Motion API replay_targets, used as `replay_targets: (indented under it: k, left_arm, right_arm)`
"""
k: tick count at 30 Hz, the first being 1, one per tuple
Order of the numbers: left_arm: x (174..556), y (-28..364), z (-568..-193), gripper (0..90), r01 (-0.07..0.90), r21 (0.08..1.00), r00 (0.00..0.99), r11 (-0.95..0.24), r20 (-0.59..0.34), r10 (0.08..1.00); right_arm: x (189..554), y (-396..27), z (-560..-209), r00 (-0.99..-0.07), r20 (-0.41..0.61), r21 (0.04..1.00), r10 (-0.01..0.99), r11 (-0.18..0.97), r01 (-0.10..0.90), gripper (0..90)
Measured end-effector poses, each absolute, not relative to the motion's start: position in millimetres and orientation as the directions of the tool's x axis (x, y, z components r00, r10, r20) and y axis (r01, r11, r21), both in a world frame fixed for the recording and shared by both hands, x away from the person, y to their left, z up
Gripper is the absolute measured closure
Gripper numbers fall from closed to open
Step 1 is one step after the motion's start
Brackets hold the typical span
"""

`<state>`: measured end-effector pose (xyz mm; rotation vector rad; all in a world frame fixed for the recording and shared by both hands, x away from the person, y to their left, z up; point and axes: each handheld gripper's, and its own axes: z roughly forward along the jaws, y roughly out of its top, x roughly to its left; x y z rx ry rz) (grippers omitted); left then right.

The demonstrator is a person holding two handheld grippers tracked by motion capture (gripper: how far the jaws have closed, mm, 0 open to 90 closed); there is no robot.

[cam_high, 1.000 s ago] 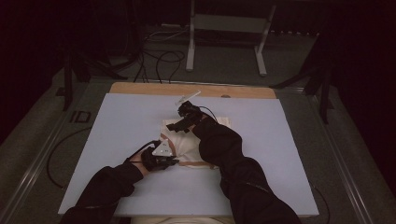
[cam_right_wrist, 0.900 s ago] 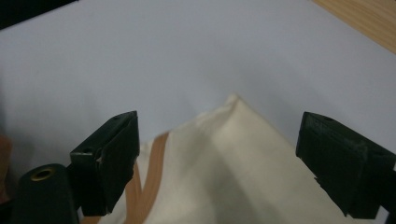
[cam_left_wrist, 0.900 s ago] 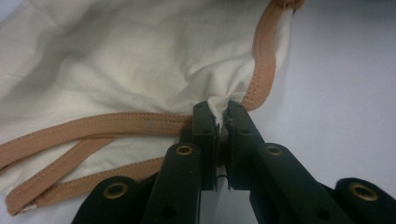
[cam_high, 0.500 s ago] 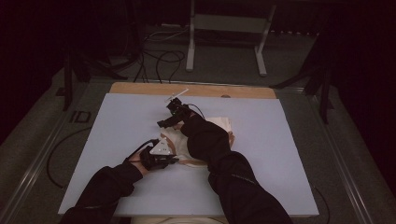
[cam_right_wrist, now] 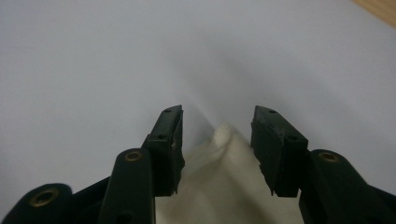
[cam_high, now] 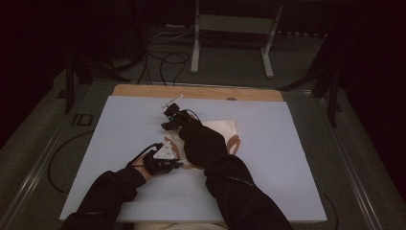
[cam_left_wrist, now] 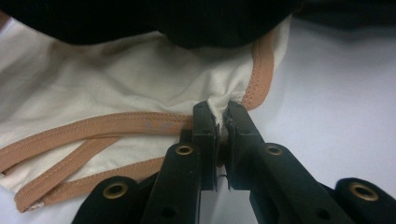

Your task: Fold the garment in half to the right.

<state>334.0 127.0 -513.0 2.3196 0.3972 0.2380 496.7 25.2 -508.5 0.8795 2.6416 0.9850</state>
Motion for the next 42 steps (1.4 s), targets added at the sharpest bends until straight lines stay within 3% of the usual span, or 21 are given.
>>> replay_targets:
  k: [10,16,42]
  left_arm:
    - [334,126,-514,85.4,0.218,0.713,0.934,-0.667,0.046,0.354]
    - [334,127,-514,85.4,0.221,0.711,0.934,-0.668,0.044,0.355]
    - [332,126,-510,85.5,0.204,0.707,0.940,-0.677,0.053,0.338]
  right_arm:
    - [498,29,-518,-0.801,-0.009,0.634,0.598,0.623,0.458,68.2]
    - [498,28,-516,-0.792,-0.037,0.626,0.609,0.632,0.457,86.5]
    - [489,1,-479,-0.807,-0.041,0.680,0.589,0.608,0.409,87.9]
